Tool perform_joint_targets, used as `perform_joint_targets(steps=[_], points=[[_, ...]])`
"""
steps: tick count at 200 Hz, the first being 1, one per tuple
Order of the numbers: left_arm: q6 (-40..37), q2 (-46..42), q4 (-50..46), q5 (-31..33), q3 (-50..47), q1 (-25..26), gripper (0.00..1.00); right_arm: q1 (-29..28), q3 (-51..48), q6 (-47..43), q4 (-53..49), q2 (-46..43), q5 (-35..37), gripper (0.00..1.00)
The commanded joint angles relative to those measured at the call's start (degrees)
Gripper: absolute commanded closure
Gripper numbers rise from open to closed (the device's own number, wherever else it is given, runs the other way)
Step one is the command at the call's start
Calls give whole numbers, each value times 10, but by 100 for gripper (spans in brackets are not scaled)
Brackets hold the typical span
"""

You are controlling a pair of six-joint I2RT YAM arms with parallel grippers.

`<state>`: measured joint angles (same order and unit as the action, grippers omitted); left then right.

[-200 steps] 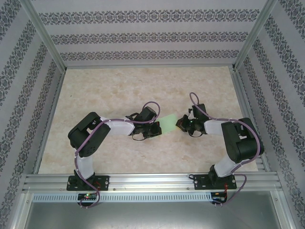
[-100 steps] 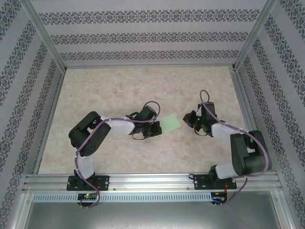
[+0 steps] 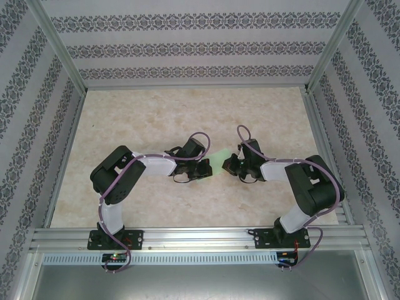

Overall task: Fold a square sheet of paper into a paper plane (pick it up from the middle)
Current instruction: First fold in half a square sheet of paper at the center of the table.

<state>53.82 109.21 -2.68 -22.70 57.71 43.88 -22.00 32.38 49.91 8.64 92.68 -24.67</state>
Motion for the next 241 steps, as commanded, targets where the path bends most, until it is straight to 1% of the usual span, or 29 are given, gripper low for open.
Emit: perform_joint_targets(steps=[1,39,58,101,161,191,241], points=[[-28,2,10,-20,7,-5,100,-2,6,5,7,17,12,100],[-9,2,65,-45,8,-5,100,-1,0,10,-4,24,20,100],[-3,12,74,-46,14,-5,100,-1,-1,15,-4,24,22,100],[-36,21,28,-8,24,-5,100,-1,4,8,-32,16,32,100],[-50,30,12,-33,-3,-11,100,1,14,-2,-77,22,46,100],[-67,20,1,-52,-27,-21,100,8,22,-4,-106,38,56,100],[-103,1,-21,-74,-54,-30,100,18,24,-4,-126,64,66,100]])
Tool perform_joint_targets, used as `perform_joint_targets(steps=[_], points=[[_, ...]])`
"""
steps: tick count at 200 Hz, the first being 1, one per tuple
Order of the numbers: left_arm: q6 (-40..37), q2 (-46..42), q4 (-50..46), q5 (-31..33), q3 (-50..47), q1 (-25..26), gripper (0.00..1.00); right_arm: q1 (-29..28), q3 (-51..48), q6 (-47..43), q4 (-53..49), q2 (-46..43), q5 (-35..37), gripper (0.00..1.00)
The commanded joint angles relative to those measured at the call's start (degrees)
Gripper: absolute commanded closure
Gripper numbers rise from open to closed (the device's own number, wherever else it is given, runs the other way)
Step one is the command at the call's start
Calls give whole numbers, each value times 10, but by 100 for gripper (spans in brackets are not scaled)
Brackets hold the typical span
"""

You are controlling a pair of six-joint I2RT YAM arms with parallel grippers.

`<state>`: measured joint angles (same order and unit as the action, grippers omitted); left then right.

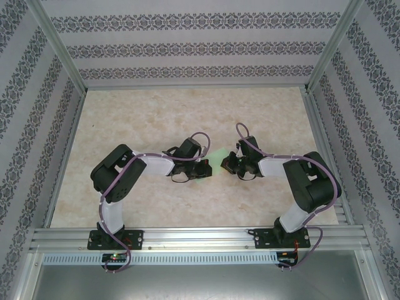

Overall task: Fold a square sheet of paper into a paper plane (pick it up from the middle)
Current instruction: First fold in half a square sheet of paper at the center of the table.

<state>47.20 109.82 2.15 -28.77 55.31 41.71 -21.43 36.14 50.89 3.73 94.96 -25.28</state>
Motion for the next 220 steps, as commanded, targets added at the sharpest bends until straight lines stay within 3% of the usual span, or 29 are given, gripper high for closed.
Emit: perform_joint_targets(steps=[1,153,220], points=[[-37,-6,-69,-14,-31,-8,100,13,-13,-14,-77,42,73,100],[-113,-52,-117,-11,-113,-8,100,20,2,-29,-123,58,94,100],[-112,-61,-91,-4,-154,-10,100,22,1,-40,-130,54,93,100]])
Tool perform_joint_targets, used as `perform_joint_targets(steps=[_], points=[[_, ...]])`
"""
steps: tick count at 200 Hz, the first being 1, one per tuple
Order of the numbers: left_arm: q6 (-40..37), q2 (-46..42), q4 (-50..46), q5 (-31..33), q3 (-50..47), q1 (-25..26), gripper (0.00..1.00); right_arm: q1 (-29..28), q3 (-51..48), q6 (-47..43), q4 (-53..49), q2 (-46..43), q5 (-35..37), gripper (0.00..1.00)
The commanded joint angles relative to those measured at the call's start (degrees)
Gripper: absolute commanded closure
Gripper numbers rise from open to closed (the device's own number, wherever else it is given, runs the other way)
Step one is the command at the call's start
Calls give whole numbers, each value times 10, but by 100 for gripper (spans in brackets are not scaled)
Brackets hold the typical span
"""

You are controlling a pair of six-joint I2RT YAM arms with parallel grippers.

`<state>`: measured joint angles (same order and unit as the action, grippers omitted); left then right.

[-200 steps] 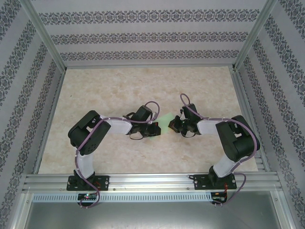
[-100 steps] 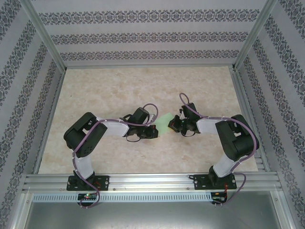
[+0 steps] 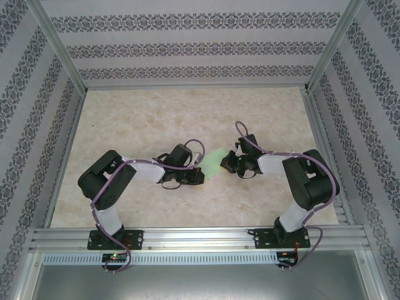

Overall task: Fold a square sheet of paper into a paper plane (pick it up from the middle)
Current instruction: First fold in half a square sheet of paper at the center of the table.

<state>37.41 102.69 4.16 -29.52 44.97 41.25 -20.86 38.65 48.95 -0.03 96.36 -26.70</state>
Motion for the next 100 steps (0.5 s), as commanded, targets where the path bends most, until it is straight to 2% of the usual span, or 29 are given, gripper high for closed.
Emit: perform_joint_targets(steps=[1,54,100], points=[[-14,10,-110,3,-51,-5,100,16,-24,-21,-93,40,107,100],[2,13,-30,-40,-98,-28,100,20,-14,-38,-107,38,105,100],[-4,-13,-29,-64,-104,-35,100,22,4,-55,-120,41,101,100]])
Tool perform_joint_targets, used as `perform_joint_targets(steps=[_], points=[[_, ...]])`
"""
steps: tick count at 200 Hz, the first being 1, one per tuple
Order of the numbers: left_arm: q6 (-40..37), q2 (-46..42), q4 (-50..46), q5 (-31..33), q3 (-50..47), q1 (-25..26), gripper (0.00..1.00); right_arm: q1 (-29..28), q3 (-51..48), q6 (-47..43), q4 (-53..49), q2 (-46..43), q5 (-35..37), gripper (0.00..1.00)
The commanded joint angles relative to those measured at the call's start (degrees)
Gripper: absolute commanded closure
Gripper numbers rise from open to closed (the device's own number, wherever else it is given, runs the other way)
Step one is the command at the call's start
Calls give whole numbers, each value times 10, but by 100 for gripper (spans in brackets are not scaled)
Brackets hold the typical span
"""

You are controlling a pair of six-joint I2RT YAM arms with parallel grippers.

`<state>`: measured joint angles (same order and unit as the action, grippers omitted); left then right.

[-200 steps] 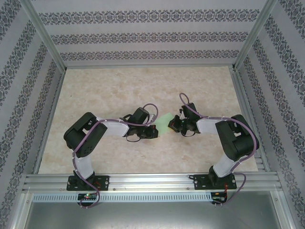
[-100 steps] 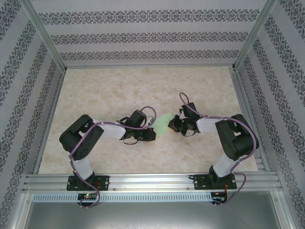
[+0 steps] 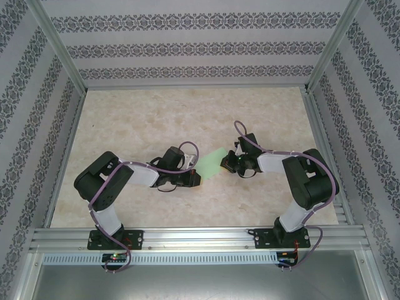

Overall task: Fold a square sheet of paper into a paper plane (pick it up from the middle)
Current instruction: First fold in half a square sheet of paper at the center of the table.

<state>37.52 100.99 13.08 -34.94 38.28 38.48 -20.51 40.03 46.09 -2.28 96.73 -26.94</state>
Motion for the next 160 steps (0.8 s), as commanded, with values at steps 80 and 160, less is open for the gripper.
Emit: perform_joint_targets(steps=[80,160], points=[[-18,-130,-247,80,38,-74,95,-15,80,-81,-166,-40,110,100],[-3,-147,-297,147,92,-149,58,-83,172,-7,-262,-23,297,58]])
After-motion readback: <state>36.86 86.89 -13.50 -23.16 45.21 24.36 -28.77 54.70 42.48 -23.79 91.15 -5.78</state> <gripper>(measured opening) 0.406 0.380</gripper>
